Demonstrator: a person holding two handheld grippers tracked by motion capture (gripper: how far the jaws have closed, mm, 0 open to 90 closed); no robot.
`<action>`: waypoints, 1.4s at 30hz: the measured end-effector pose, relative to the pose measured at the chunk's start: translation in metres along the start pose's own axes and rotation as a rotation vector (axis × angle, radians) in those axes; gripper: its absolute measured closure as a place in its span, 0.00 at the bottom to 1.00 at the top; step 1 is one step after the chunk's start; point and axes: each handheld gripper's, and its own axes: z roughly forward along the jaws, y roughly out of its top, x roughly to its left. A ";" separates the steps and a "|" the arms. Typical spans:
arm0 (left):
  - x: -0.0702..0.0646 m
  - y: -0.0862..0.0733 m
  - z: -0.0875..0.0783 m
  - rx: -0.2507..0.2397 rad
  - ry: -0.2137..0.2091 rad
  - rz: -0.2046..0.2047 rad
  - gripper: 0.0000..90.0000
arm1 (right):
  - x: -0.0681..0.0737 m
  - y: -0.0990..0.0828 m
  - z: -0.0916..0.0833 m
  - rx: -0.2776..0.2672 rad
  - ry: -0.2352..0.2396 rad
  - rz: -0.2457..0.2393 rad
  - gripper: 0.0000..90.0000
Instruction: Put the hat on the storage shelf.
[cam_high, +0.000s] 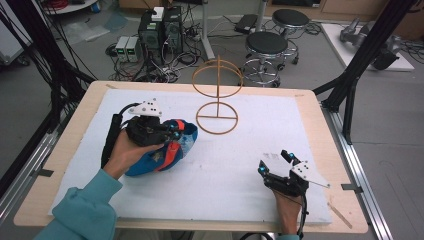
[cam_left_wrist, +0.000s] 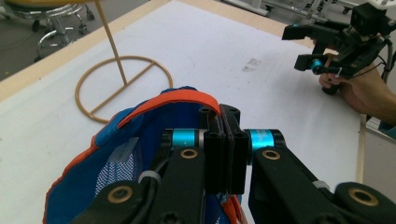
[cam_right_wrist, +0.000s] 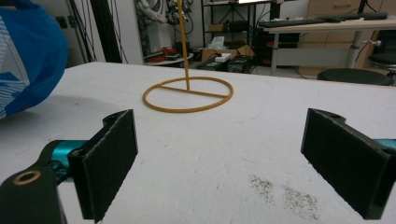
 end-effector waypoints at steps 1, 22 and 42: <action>-0.001 0.002 -0.001 -0.002 -0.003 0.002 0.98 | 0.000 0.000 0.000 -0.001 0.000 0.000 0.11; -0.019 0.035 0.003 -0.034 -0.015 0.082 0.98 | 0.000 0.000 0.000 -0.001 0.000 0.001 0.11; -0.038 0.062 0.006 -0.078 -0.045 0.136 0.98 | 0.000 0.000 0.000 0.000 0.000 0.000 0.11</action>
